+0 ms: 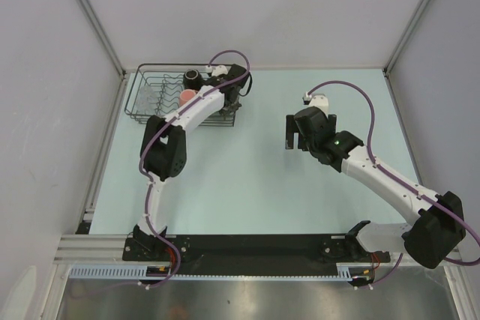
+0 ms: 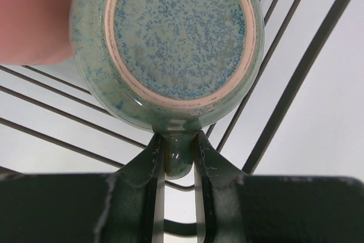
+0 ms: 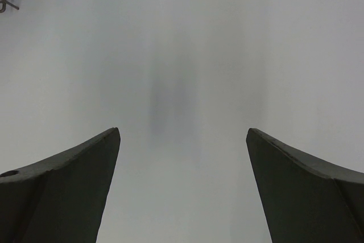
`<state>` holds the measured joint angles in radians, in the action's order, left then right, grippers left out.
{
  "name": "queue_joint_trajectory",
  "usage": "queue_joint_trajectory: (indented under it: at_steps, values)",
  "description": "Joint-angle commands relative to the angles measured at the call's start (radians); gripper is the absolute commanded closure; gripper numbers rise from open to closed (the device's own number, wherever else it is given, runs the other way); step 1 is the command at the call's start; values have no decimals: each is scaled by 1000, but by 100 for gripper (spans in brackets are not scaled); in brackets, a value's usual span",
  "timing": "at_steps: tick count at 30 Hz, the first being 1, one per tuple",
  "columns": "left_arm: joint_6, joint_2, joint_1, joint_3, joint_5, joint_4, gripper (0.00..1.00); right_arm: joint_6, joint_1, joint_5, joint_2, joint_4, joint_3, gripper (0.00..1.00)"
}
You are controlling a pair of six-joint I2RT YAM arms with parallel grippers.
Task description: Unload the cups from the dish rack
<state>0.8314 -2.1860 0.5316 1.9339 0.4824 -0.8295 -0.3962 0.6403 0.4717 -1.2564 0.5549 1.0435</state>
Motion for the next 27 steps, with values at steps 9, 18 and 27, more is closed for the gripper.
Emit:
queue_joint_trajectory:
  at_steps: [9,18,27]
  values:
    - [-37,170,-7,25,31,27,100,-21,10,1,14,-35,-7,0]
    - [-72,189,-31,102,61,15,100,-18,12,7,12,-36,0,0]
    - [-92,262,-62,111,9,30,100,-27,10,-5,6,-49,7,0]
